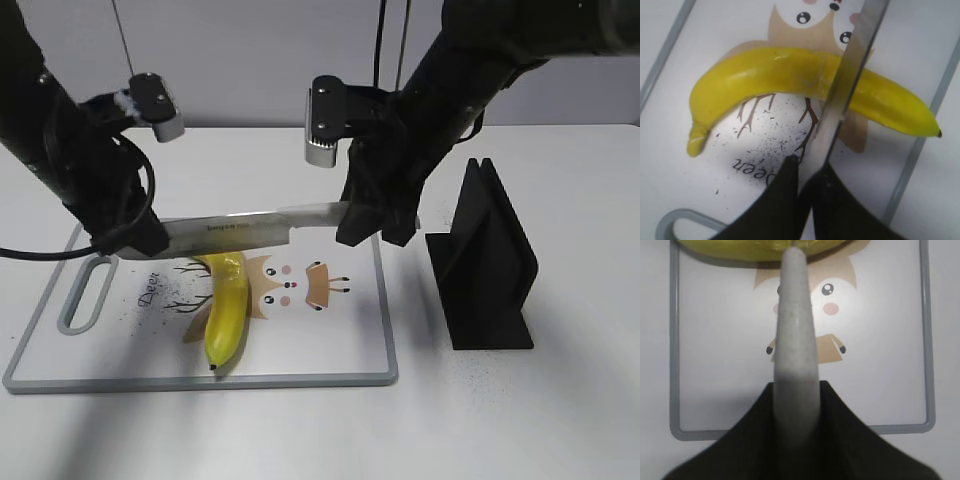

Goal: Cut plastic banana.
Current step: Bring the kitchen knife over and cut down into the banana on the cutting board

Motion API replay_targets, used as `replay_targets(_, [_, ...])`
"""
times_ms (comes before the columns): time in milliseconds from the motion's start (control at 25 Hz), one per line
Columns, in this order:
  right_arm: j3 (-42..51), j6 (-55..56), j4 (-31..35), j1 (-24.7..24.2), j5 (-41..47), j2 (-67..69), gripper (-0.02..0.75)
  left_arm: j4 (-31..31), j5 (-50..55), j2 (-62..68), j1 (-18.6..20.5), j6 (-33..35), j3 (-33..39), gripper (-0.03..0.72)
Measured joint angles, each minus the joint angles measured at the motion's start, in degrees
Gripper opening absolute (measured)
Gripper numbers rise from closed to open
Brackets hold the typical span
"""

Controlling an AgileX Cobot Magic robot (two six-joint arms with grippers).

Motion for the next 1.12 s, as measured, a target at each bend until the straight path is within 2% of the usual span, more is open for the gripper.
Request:
replay_targets(200, [-0.15,-0.12,-0.40,-0.10,-1.20,7.09,0.165,-1.51,-1.18,7.73,0.00,0.45,-0.38,0.065])
replay_targets(560, [-2.83,-0.15,-0.72,-0.43,0.88,9.30,0.172,-2.86,0.51,9.15,0.41,0.31,-1.64,0.066])
replay_targets(840, [-3.67,0.00,-1.41,-0.08,3.14,5.95,0.172,-2.67,0.44,5.35,0.24,-0.27,-0.29,0.066])
replay_targets(1120, [-3.85,0.00,-1.02,0.00,5.18,-1.45,0.170,-1.07,3.20,-4.73,-0.01,-0.65,-0.17,0.050])
